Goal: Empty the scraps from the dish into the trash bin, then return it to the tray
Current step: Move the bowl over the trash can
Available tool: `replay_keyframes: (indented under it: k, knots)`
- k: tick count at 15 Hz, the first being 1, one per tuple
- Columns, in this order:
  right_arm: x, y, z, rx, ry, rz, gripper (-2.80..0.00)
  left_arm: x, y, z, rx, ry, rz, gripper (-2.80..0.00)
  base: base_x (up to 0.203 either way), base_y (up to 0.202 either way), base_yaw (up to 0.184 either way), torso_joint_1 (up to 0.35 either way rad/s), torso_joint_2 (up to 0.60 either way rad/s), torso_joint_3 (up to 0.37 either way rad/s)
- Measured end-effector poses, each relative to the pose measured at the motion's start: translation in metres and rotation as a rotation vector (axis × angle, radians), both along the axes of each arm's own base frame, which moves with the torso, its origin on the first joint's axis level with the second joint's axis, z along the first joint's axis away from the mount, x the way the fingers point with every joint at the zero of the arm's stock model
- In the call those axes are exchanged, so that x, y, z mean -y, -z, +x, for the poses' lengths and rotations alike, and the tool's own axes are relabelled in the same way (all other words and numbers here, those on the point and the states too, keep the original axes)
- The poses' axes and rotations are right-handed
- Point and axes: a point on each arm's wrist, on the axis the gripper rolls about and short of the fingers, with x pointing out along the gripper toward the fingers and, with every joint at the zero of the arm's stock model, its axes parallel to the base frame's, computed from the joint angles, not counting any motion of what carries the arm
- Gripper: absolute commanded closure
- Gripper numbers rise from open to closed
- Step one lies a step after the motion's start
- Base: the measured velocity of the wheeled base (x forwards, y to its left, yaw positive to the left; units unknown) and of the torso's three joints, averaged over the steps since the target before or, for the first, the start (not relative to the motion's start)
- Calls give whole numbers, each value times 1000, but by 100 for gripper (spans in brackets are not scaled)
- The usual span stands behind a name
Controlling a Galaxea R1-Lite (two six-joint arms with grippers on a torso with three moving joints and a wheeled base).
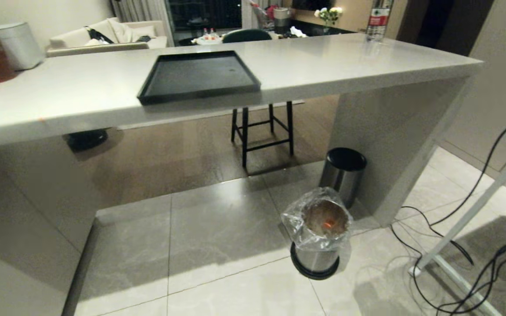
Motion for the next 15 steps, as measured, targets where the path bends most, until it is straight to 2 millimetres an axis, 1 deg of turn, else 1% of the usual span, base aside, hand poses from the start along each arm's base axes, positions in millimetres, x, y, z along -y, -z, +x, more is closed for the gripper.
replay_keyframes:
  k: [5, 7, 8, 15]
  knots:
    - [0, 0, 0, -1, -1, -1, 0, 0, 0, 0, 0, 0, 0, 0, 3, 9, -174, 4, 3, 2]
    - [0, 0, 0, -1, 0, -1, 0, 0, 0, 0, 0, 0, 0, 0, 1, 6, -120, 2, 5, 2]
    - [0, -1, 0, 0, 0, 0, 0, 0, 0, 0, 0, 0, 0, 0, 1, -8, -65, 2, 7, 0]
    - [0, -1, 0, 3, -1, 2, 0, 0, 0, 0, 0, 0, -1, 0, 0, 0, 0, 0, 0, 0]
